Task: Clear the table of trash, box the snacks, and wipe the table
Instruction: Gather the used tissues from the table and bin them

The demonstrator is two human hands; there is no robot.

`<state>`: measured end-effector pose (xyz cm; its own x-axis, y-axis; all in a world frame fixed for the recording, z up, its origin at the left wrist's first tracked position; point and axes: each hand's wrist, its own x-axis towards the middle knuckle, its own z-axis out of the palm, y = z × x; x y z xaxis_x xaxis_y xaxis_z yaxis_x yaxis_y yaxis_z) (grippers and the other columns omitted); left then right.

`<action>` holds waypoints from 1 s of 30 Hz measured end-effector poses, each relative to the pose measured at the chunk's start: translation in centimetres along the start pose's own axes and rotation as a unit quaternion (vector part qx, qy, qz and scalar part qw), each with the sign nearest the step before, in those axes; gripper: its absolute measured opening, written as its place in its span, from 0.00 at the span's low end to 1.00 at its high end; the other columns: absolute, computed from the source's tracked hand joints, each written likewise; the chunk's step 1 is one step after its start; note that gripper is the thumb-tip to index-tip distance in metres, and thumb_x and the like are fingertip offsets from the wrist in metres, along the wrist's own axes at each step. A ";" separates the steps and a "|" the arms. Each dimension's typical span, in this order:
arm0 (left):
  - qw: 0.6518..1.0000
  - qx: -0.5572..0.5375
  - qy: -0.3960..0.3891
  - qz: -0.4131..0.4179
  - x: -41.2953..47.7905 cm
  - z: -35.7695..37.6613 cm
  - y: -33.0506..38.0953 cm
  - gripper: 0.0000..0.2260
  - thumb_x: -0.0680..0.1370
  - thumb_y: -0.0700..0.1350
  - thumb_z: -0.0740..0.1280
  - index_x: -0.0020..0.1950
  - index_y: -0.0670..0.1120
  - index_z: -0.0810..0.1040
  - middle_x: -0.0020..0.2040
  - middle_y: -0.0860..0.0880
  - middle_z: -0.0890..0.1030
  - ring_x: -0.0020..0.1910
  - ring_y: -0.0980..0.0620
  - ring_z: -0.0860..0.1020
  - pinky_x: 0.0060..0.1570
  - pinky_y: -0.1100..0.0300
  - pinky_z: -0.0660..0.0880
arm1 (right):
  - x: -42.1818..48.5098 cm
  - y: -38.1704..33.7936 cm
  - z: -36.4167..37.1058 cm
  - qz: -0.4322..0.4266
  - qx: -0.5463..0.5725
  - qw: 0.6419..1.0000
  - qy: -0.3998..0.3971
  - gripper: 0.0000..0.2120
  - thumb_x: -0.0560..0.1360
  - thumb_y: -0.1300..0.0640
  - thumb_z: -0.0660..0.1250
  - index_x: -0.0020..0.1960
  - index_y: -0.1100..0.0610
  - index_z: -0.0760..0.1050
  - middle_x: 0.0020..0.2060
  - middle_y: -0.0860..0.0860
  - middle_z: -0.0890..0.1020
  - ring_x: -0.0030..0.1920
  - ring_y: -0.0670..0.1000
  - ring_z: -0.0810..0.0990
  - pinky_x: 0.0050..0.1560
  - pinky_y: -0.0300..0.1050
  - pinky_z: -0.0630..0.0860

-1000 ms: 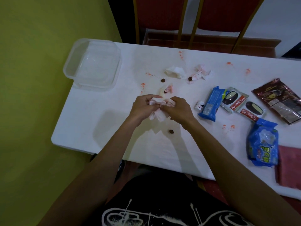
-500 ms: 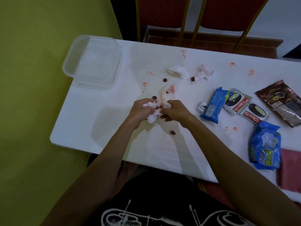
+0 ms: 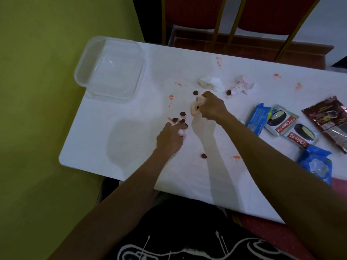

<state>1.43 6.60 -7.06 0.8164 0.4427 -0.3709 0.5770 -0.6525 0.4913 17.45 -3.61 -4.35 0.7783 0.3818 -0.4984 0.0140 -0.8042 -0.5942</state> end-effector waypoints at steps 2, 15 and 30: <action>1.000 0.011 0.002 -0.004 0.0 0.2 0.2 0.10 0.80 0.49 0.64 0.58 0.55 0.82 0.53 0.46 0.78 0.53 0.44 0.79 0.52 0.52 0.77 | 0.3 -0.7 0.2 -0.016 -0.006 1.000 -0.021 0.22 0.76 0.59 0.64 0.68 0.48 0.69 0.61 0.55 0.79 0.56 0.58 0.81 0.55 0.52 0.81; 0.982 -0.170 0.061 -0.052 0.1 -4.4 -0.2 0.14 0.70 0.55 0.74 0.33 0.47 0.77 0.34 0.49 0.81 0.35 0.50 0.80 0.36 0.58 0.76 | -2.9 1.9 2.4 -0.029 -0.028 0.999 -0.010 0.14 0.77 0.51 0.68 0.39 0.58 0.72 0.36 0.55 0.77 0.39 0.54 0.77 0.38 0.42 0.72; 0.949 -0.285 0.068 -0.116 0.5 -5.2 -0.2 0.14 0.71 0.42 0.69 0.31 0.47 0.66 0.28 0.51 0.69 0.22 0.58 0.69 0.22 0.66 0.66 | -4.5 1.8 1.3 0.066 0.204 0.977 0.007 0.12 0.75 0.56 0.68 0.55 0.61 0.75 0.47 0.57 0.84 0.39 0.51 0.85 0.45 0.48 0.83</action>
<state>1.90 10.16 -3.20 0.6390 0.6339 -0.4358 0.6303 -0.1067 0.7690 13.13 -6.18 -3.94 0.7650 0.2777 -0.5810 -0.3369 -0.5964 -0.7286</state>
